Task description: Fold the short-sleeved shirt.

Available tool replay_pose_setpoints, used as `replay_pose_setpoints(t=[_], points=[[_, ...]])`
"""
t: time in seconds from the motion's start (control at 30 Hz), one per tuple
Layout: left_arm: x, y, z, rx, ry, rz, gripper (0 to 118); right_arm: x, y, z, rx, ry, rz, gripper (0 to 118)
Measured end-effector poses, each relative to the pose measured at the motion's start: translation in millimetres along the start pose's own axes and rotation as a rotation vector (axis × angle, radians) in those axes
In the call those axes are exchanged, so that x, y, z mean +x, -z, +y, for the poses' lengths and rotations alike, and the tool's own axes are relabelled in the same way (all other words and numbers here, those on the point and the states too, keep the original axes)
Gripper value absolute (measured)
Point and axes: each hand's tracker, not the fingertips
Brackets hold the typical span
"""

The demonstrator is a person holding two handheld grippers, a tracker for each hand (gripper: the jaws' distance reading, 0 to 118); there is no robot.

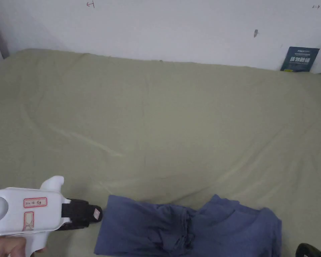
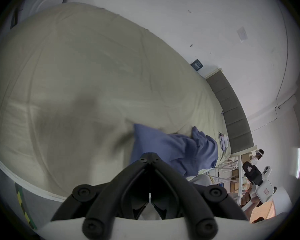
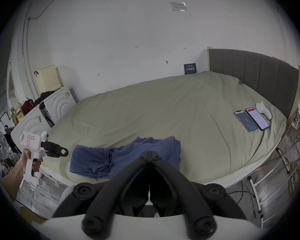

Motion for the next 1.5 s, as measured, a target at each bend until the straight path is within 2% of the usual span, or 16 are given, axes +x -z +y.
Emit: replay_pose_setpoints(t=[0.03,0.07,0.13,0.3,0.47,0.5,0.53,0.57,0.6,0.83,0.93,1.07,1.1,1.17,1.27,1.5], points=[[-1.3,4.0,-0.4,-0.028,-0.006,-0.035,91,-1.7,-0.3,0.0,0.000,-0.004,-0.002,1],[-4.2,12.4,0.0,-0.056,-0.006,-0.080,118,-2.3,-0.5,0.5,-0.003,-0.007,0.000,1],[-4.1,23.1,-5.5,-0.113,0.049,-0.117,114,-3.1,-1.0,0.8,-0.004,-0.011,-0.001,1],[-9.4,63.0,6.6,-0.106,-0.055,-0.188,112,-1.8,-2.6,2.4,-0.007,-0.019,-0.015,1],[-10.7,87.8,0.6,-0.097,-0.016,-0.247,99,1.2,-6.0,3.6,-0.010,-0.023,-0.031,1],[-10.9,86.1,1.7,-0.093,-0.028,-0.233,73,2.0,-6.1,3.1,-0.011,-0.023,-0.035,1],[-10.3,85.1,3.2,-0.093,-0.034,-0.190,18,2.6,-6.6,2.8,-0.011,-0.023,-0.040,1],[-4.4,86.9,-3.9,-0.111,-0.046,-0.189,12,3.7,-7.1,2.5,-0.010,-0.022,-0.040,1],[-8.8,85.0,-5.5,-0.166,-0.017,-0.169,12,4.4,-7.1,2.5,-0.011,-0.020,-0.040,1],[-3.2,40.8,1.8,-0.077,-0.043,-0.184,12,6.9,-7.7,4.8,0.001,-0.014,-0.036,1],[-19.6,10.3,6.3,-0.052,-0.046,-0.106,12,7.5,-8.2,6.2,0.010,-0.017,-0.027,1],[-31.8,-47.9,12.0,0.056,-0.101,0.101,12,7.0,-6.4,8.3,0.018,-0.028,-0.012,1],[-29.7,-59.3,14.5,0.082,-0.064,0.154,12,7.0,-5.5,8.8,0.019,-0.028,-0.009,1],[-16.3,-74.9,17.4,0.101,-0.069,0.257,12,7.3,-4.5,9.5,0.024,-0.025,0.008,1],[16.1,-75.1,16.5,0.074,-0.055,0.306,12,7.1,-3.7,8.9,0.029,-0.032,0.012,1],[122.9,-41.9,13.0,0.037,0.149,0.454,12,15.0,-11.9,1.9,0.038,-0.012,0.021,1]])
